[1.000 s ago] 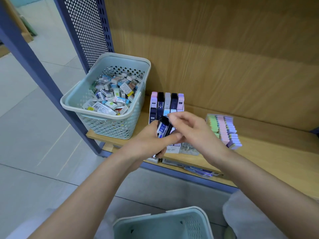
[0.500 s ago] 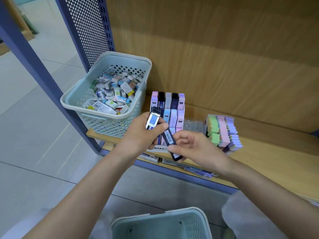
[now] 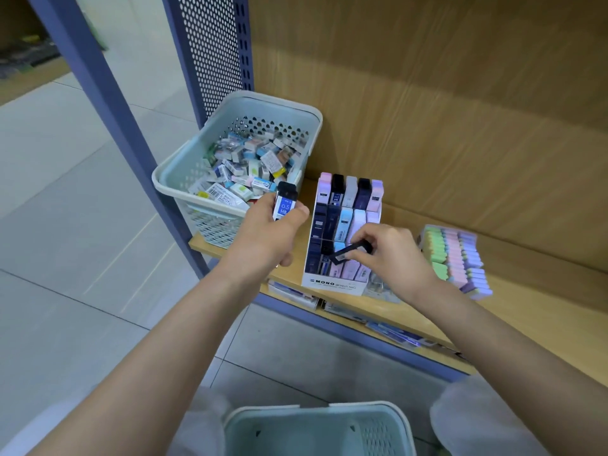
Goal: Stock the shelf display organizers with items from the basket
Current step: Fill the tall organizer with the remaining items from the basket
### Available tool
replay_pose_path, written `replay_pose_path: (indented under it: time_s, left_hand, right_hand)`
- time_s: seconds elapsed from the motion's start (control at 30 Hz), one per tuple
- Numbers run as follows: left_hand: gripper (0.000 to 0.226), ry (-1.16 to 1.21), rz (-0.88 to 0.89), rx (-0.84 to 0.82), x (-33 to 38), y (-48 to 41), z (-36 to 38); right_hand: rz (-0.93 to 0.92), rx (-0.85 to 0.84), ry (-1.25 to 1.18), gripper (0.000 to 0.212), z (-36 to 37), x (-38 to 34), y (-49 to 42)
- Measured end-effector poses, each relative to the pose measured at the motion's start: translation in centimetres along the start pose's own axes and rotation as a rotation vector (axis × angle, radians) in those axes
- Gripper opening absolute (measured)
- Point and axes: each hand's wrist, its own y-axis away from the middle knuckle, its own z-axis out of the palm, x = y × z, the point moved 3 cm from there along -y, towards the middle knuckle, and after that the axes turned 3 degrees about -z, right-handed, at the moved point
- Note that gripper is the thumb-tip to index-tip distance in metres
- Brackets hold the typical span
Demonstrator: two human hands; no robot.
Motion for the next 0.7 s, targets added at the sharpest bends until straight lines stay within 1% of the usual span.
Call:
replay_pose_path:
  time_s: [0.1,0.17,0.23,0.27,0.3,0.37,0.4,0.5,0.7]
  left_hand:
    - [0.009,0.003,0.001,-0.001,0.2,0.0,-0.1]
    - [0.012,0.001,-0.014,-0.006,0.3,-0.1,0.0]
    - [0.03,-0.003,-0.045,-0.004,0.2,-0.1,0.1]
    - [0.035,0.0,-0.064,-0.008,0.2,-0.1,0.2]
    - [0.031,0.013,-0.075,-0.017,0.2,-0.1,0.2]
    - [0.01,0.063,-0.092,-0.038,0.4,0.2,0.3]
    - [0.008,0.085,-0.108,-0.046,0.6,0.3,0.4]
    - [0.011,0.148,-0.139,-0.046,0.8,0.5,0.6]
    - [0.018,0.064,-0.09,-0.01,0.2,0.3,0.4]
  right_hand:
    - [-0.016,-0.027,0.039,0.017,1.6,-0.2,-1.2]
    - [-0.027,-0.078,0.095,0.02,2.8,-0.3,-1.8]
    - [-0.024,-0.151,0.152,0.026,4.1,-0.1,-2.3]
    - [-0.022,-0.191,0.182,0.029,4.7,0.0,-2.5]
    - [-0.022,-0.218,0.205,0.032,5.2,0.0,-2.6]
    - [0.009,-0.215,0.174,0.032,5.7,0.1,-2.6]
    - [0.028,-0.191,0.143,0.03,5.7,0.1,-2.6]
    - [0.051,-0.142,0.113,0.023,5.4,0.2,-2.8]
    - [0.046,-0.172,0.122,0.022,5.3,0.5,-3.0]
